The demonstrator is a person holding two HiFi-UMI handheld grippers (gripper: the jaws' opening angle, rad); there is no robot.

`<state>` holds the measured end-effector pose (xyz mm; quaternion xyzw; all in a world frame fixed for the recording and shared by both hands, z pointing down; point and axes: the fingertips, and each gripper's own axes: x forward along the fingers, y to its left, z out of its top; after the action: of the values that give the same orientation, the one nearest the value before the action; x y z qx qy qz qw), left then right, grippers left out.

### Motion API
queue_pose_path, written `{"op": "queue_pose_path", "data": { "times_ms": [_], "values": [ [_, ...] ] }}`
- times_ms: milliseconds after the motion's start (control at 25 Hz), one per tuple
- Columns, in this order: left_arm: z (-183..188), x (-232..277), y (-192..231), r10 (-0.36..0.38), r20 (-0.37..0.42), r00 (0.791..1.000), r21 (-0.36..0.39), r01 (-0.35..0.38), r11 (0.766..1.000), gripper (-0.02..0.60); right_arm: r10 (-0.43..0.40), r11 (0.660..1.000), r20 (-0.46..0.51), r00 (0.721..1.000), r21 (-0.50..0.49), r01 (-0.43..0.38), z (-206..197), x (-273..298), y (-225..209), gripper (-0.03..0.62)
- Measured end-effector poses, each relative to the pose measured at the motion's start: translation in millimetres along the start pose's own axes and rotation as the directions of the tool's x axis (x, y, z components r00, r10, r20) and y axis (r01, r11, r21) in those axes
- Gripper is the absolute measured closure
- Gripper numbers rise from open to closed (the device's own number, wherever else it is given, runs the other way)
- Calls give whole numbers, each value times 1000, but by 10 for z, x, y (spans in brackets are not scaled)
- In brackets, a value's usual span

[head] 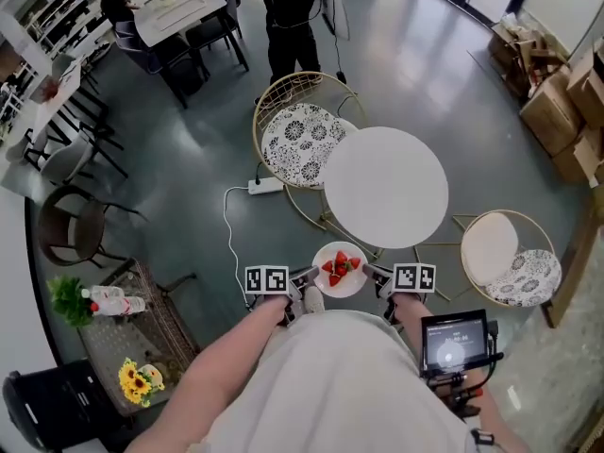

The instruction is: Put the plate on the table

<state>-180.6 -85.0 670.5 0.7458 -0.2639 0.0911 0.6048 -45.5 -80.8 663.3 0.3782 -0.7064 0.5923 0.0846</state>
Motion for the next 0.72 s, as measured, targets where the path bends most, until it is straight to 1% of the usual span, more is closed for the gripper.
{"op": "queue_pose_path", "data": {
  "times_ms": [320, 440, 600, 720],
  "values": [
    [245, 54, 64, -24, -77, 997, 48, 28, 998, 561, -45, 998, 84, 995, 50, 41, 94, 94, 8, 565],
    [331, 86, 74, -31, -86, 996, 53, 36, 998, 561, -46, 997, 102, 994, 70, 39, 138, 119, -3, 565],
    [484, 124, 88, -16, -93, 995, 67, 22, 997, 561, -44, 996, 118, 992, 85, 34, 251, 183, -5, 565],
    [595, 158, 149, 5, -96, 995, 72, 2, 997, 561, -43, 995, 112, 993, 93, 32, 336, 284, -39, 565]
  ]
}}
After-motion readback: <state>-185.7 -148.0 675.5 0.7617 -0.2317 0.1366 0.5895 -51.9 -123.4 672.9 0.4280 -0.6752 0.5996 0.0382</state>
